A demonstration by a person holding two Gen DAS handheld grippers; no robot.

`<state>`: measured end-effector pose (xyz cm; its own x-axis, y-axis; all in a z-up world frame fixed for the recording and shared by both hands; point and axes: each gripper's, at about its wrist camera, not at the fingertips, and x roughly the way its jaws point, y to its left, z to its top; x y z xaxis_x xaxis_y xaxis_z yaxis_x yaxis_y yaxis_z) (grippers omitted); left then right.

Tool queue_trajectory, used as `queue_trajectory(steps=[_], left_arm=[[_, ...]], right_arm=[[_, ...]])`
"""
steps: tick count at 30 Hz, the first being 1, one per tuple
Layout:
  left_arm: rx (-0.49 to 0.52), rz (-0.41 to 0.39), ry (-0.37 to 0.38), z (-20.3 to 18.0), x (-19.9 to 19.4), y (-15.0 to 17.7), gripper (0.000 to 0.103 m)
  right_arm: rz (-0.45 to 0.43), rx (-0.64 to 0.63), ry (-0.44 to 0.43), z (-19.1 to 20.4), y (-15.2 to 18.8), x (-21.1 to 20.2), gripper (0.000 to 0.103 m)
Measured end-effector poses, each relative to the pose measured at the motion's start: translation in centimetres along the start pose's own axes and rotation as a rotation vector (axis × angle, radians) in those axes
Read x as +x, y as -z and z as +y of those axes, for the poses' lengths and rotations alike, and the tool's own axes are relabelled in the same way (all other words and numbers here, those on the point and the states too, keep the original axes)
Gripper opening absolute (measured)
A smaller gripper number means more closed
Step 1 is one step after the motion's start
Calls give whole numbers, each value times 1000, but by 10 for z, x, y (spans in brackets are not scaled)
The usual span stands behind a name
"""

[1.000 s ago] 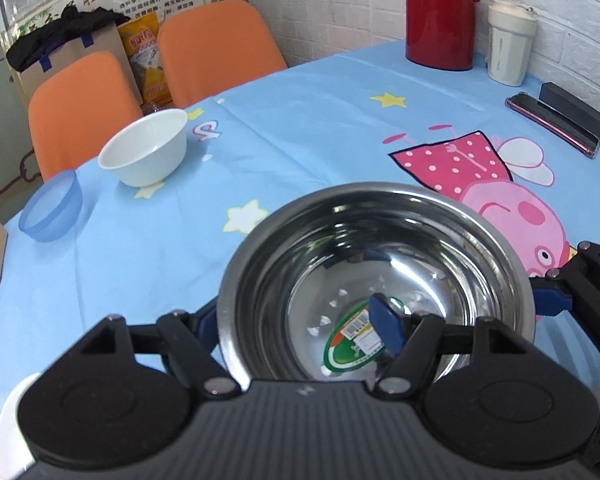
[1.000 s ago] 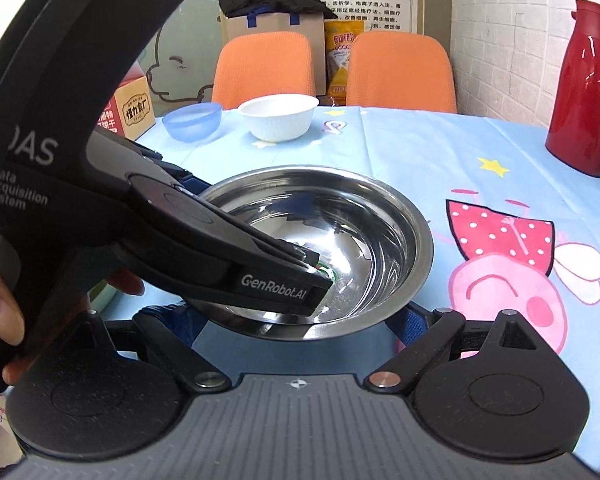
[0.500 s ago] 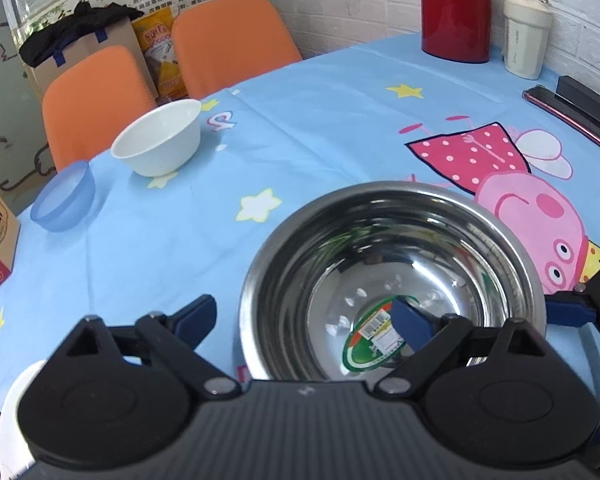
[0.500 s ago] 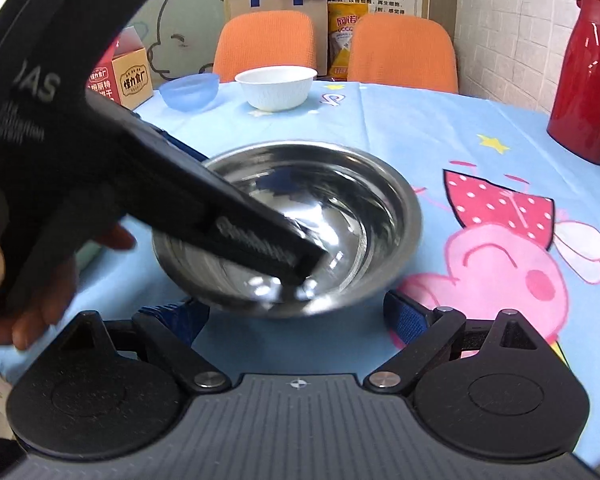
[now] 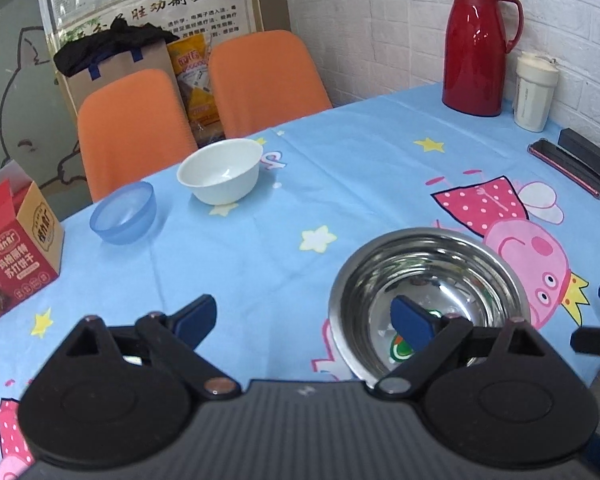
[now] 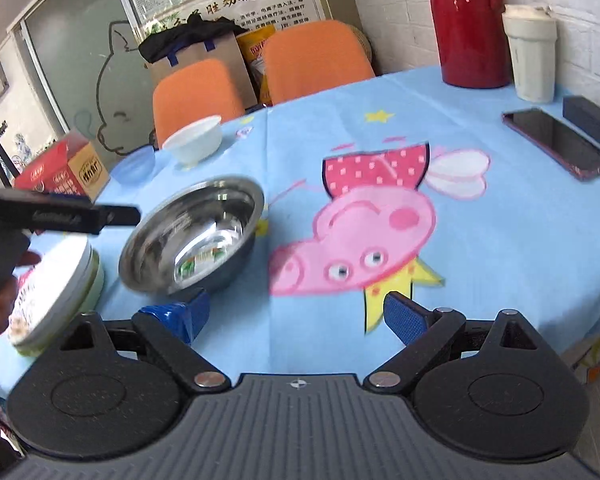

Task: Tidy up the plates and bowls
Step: 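Open the left gripper to release the steel bowl, then move the left gripper to the white ceramic bowl rim and close it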

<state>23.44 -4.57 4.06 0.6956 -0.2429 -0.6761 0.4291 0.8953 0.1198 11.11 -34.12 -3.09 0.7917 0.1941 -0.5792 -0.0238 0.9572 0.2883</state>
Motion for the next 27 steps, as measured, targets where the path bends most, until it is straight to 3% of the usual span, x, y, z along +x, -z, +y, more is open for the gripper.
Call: queue_trajectory(steps=[4, 9, 14, 17, 22, 27], left_arm=[[-44, -1, -24, 46, 1, -23, 93], [-118, -20, -79, 112, 28, -77, 93], [-151, 5, -7, 146, 88, -135, 93], [-150, 47, 37, 151, 137, -158, 93], [-91, 143, 47, 146, 207, -164, 93], [-73, 175, 75, 146, 242, -163, 93]], right_arm=[[-21, -156, -20, 15, -51, 17, 81], [11, -306, -100, 46, -121, 72, 81], [45, -456, -127, 91, -172, 144, 81], [94, -522, -160, 110, -189, 185, 81], [193, -564, -173, 123, -194, 247, 81], [242, -555, -191, 129, -190, 293, 81]])
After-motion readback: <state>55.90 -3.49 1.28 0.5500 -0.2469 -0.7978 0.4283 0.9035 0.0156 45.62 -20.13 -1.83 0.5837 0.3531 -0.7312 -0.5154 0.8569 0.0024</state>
